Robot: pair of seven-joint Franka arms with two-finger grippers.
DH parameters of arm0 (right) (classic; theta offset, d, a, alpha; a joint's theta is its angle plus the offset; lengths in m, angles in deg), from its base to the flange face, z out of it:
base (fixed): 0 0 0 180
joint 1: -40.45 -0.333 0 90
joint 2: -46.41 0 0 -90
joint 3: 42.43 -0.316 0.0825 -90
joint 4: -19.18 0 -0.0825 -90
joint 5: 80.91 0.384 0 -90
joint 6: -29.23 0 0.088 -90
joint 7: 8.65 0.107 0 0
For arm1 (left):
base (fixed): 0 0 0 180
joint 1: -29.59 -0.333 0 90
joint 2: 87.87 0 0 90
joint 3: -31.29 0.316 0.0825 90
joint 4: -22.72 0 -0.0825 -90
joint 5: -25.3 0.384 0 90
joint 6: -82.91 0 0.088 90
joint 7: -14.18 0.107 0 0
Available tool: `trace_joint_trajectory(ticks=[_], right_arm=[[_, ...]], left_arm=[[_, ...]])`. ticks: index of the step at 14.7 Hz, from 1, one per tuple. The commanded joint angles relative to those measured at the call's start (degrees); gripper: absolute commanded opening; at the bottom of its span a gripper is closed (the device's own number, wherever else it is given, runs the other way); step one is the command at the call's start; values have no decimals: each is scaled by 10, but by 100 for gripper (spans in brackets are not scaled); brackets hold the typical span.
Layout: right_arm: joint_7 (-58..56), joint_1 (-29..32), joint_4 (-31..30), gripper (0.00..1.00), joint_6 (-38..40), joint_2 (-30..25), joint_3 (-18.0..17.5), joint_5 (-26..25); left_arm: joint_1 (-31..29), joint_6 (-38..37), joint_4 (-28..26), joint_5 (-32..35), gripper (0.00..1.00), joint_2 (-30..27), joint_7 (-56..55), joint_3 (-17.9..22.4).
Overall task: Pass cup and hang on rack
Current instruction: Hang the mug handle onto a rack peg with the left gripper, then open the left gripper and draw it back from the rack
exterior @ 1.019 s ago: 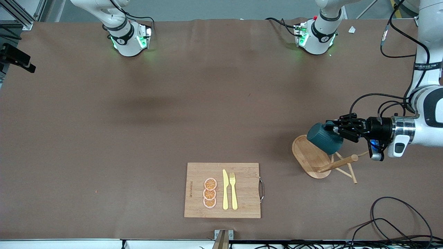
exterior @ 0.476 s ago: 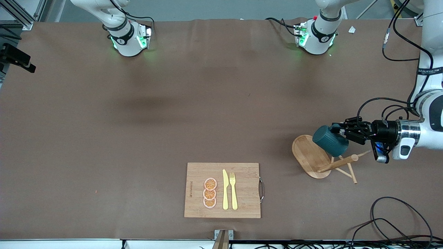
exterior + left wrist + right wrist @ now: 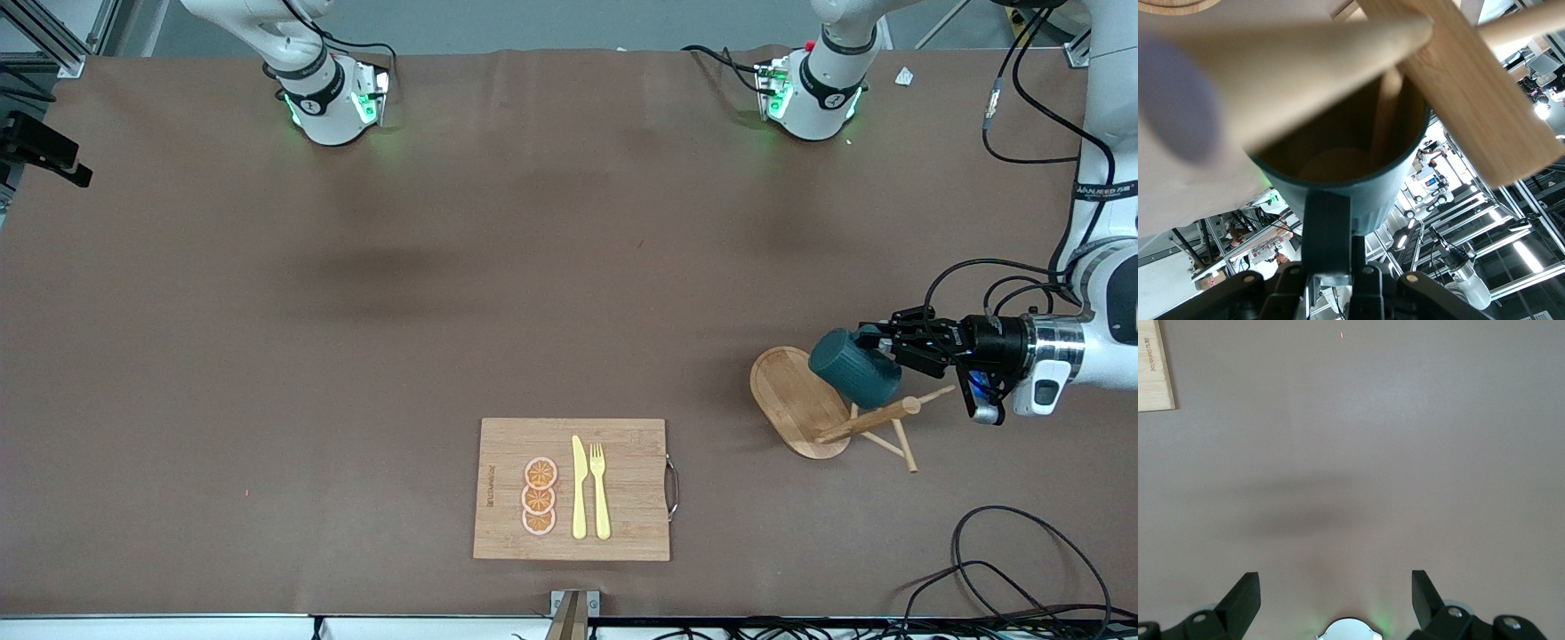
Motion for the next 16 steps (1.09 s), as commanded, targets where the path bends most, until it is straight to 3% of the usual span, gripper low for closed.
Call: trace_joint_trajectory(ticks=[1,2,5,7,8,13,16], right_arm=[[-6,-3,-14,100,-2,-13,0,1],[-6,-3,-14,100,-1,-13,-1,1],[-7,-2,-15,100,-2,-13,0,0],[-7,-2,-15,100,-2,-13,0,0],[-7,-2,-16,100,-2,-13,0,0],[-7,-2,-15,100,-2,-13,0,0],[-7,-2,-15,100,-2,-13,0,0]], left_arm=[[-8,-16,15,5,27,10,12,-2],[-8,-16,15,5,33,10,15,-2],[-8,-16,16,5,62,8,15,-2],[-7,-16,21,7,84,0,4,-3],[-4,-16,40,10,100,-6,-4,-2],[-2,-17,70,96,100,-67,-100,-8],[-2,-20,107,230,100,-103,-95,-42]])
